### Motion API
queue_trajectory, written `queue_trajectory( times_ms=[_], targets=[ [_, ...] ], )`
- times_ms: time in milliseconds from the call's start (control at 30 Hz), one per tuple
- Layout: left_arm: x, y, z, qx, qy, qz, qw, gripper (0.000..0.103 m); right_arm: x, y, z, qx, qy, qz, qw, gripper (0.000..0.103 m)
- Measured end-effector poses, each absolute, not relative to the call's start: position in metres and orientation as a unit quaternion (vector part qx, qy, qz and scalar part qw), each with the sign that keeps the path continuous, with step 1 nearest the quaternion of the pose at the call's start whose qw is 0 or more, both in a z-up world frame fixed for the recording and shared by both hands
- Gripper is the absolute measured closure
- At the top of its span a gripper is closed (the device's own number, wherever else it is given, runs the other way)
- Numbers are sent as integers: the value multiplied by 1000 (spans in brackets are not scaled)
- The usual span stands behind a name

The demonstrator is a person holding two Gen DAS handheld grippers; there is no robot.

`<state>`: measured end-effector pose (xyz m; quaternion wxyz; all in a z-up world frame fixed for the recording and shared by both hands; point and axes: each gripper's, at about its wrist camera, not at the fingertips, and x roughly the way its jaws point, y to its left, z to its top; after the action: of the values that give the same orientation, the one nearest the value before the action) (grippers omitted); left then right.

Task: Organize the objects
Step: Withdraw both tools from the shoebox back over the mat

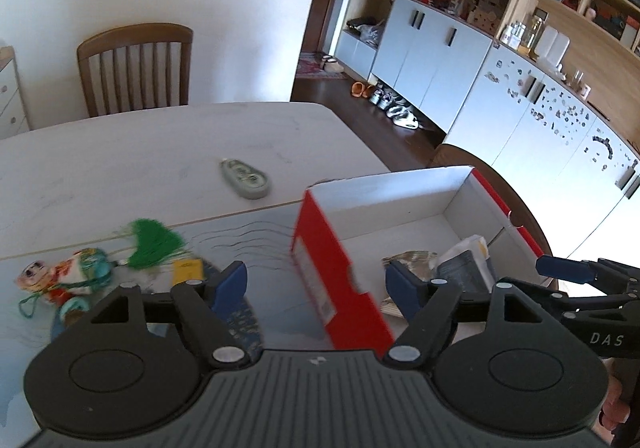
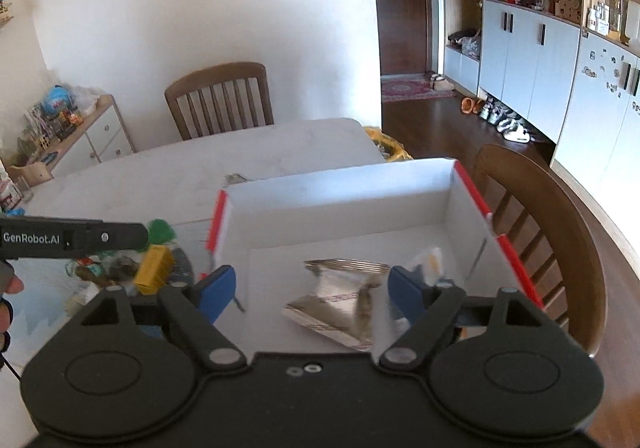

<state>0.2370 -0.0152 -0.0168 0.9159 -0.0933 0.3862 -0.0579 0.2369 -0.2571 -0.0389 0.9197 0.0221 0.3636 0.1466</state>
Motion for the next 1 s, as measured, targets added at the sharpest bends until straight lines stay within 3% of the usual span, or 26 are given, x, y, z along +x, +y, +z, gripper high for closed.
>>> queue_trajectory(
  times_ms=[267, 467, 733, 1000],
  targets=[
    [213, 26, -17, -89, 377, -48, 920, 21, 216, -219, -32, 26, 344, 172, 923, 7],
    [199, 55, -17, -81, 365, -41, 926, 19, 201, -183, -30, 15, 339, 198, 919, 4],
    [182, 86, -23, -72, 344, -58, 934, 2, 192, -152, -31, 9, 342, 207, 917, 4],
    [166, 122, -40, -85, 331, -68, 937, 0, 188, -121, -39, 5, 356, 210, 911, 4]
  ],
)
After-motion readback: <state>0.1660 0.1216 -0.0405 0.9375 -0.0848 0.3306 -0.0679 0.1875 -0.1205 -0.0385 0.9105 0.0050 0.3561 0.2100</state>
